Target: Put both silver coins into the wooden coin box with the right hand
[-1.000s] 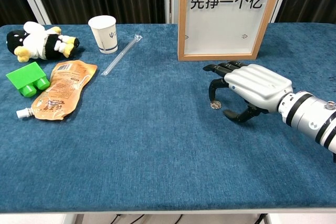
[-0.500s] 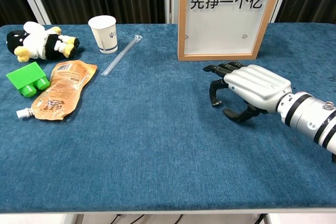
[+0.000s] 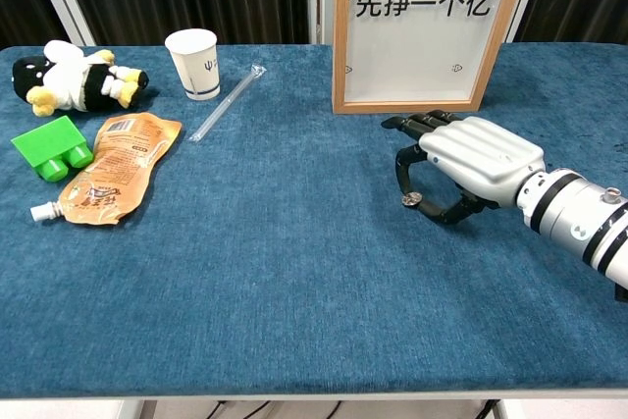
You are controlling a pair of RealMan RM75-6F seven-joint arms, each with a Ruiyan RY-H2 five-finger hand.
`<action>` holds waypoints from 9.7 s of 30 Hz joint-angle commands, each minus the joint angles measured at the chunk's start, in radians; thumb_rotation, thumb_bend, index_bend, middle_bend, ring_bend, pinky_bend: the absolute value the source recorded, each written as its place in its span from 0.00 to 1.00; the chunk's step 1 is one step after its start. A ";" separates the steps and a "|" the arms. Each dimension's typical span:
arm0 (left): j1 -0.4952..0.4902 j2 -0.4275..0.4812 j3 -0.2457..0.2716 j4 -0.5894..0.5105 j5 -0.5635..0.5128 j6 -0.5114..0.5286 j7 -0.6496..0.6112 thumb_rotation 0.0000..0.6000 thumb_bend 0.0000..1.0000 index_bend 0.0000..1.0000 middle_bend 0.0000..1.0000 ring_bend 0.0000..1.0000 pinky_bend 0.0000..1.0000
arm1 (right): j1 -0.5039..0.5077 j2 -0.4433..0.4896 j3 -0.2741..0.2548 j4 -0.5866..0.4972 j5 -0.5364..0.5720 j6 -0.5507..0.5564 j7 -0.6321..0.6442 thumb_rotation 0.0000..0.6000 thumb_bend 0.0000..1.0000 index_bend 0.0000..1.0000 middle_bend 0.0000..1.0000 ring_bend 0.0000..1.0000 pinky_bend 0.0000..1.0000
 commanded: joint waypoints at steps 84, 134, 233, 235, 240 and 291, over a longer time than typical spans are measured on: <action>0.001 0.004 0.005 -0.004 0.020 0.022 -0.011 1.00 0.09 0.06 0.01 0.00 0.00 | -0.012 0.376 0.253 -0.547 -0.073 0.342 -0.063 1.00 0.36 0.78 0.09 0.00 0.00; -0.032 0.037 0.003 -0.049 0.038 0.008 -0.026 1.00 0.09 0.06 0.01 0.00 0.00 | 0.463 0.379 0.347 -0.294 0.920 -0.050 -0.541 1.00 0.37 0.81 0.08 0.00 0.00; -0.005 0.017 0.011 0.012 0.020 0.013 -0.085 1.00 0.09 0.06 0.01 0.00 0.00 | -0.002 0.077 0.062 -0.082 0.240 -0.061 -0.099 1.00 0.61 0.21 0.02 0.00 0.00; -0.005 0.017 0.011 0.013 0.019 0.013 -0.087 1.00 0.09 0.06 0.01 0.00 0.00 | 0.000 0.072 0.063 -0.076 0.249 -0.070 -0.105 1.00 0.62 0.21 0.02 0.00 0.00; -0.005 0.016 0.011 0.018 0.016 0.009 -0.090 1.00 0.09 0.06 0.01 0.00 0.00 | 0.003 0.061 0.063 -0.064 0.261 -0.082 -0.115 1.00 0.63 0.22 0.02 0.00 0.00; 0.001 0.020 0.018 0.003 0.036 0.027 -0.076 1.00 0.09 0.06 0.01 0.00 0.00 | -0.192 0.213 -0.085 -0.335 0.191 0.083 -0.154 1.00 0.63 0.33 0.03 0.00 0.00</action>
